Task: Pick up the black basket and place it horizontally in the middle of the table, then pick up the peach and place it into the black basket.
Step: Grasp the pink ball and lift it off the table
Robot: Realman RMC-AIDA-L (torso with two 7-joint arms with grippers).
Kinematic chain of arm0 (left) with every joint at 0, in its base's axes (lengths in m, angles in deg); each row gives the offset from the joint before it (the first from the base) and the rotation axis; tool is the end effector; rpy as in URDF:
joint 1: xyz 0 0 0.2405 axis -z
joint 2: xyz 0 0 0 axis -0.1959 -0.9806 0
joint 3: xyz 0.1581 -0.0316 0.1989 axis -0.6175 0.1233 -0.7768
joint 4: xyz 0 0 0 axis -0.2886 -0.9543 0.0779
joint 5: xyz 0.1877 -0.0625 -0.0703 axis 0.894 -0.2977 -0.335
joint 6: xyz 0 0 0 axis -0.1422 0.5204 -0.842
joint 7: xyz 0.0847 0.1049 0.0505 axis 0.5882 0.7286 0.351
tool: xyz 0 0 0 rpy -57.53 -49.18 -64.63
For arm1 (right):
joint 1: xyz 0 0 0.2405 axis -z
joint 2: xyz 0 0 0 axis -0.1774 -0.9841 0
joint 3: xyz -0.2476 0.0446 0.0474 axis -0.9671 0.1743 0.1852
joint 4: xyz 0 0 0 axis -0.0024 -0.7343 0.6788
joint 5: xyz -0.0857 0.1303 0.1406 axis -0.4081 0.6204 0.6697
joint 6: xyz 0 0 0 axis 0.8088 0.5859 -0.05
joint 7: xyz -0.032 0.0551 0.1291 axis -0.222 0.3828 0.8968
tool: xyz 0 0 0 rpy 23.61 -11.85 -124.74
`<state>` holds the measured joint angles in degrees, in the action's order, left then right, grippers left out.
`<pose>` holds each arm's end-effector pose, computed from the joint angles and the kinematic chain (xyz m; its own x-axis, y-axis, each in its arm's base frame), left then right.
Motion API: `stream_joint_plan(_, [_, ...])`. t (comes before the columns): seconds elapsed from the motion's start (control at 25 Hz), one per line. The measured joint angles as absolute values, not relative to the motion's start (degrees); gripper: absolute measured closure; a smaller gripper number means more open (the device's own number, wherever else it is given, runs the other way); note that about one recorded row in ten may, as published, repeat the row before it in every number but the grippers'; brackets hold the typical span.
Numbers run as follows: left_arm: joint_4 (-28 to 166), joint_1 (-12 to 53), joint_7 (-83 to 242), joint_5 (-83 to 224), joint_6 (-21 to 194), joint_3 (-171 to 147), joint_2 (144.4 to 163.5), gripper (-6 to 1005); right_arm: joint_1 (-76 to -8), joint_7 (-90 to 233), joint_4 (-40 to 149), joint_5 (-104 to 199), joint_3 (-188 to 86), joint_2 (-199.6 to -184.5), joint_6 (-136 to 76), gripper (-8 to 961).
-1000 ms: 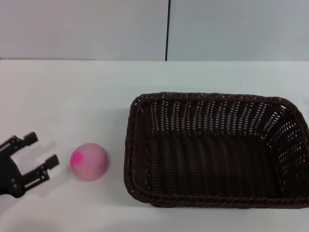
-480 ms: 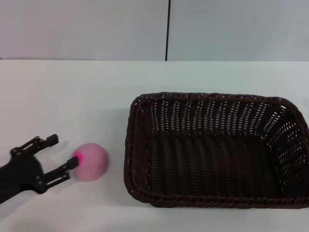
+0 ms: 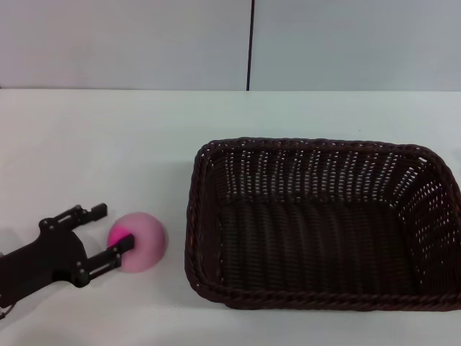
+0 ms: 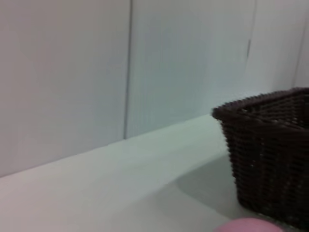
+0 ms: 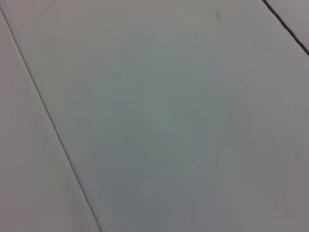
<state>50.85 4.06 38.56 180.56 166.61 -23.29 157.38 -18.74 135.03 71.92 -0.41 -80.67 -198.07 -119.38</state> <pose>-0.3657 0.2226 -0.0180 0.8066 0.2262 0.5461 0.5005 -0.7529 -0.4274 0.3429 0.2322 0.0662 0.2039 0.0469 -0.9779 -0.8458 -0.4946 -0.2000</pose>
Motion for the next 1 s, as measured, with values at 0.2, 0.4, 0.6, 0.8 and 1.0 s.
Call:
stream_joint_plan(0.2, [50.0, 3.8, 39.7, 180.6, 166.8, -27.7, 157.34, 384, -18.7, 135.0, 71.4, -0.4, -80.5, -198.02, -119.2, 342])
stream_joint_plan(0.4, [50.3, 3.4, 41.2, 180.5, 166.8, -28.6, 157.46, 487, -19.0, 135.0, 71.2, -0.4, -80.4, -197.91, -119.2, 342])
stream_joint_plan(0.6, [50.4, 2.8, 42.1, 180.1, 169.1, -25.8, 157.38, 609, -19.1, 134.9, 71.1, -0.4, -80.4, -197.89, -119.1, 343])
stream_joint_plan(0.8, [50.3, 2.7, 42.1, 180.1, 170.7, -23.1, 157.30, 701, -18.8, 134.9, 71.1, -0.4, -80.4, -197.89, -119.0, 343])
stream_joint_plan(1.0, [49.4, 3.0, 42.1, 180.0, 179.3, -16.8, 157.00, 731, -18.7, 134.9, 71.1, -0.4, -80.4, -197.87, -119.0, 343])
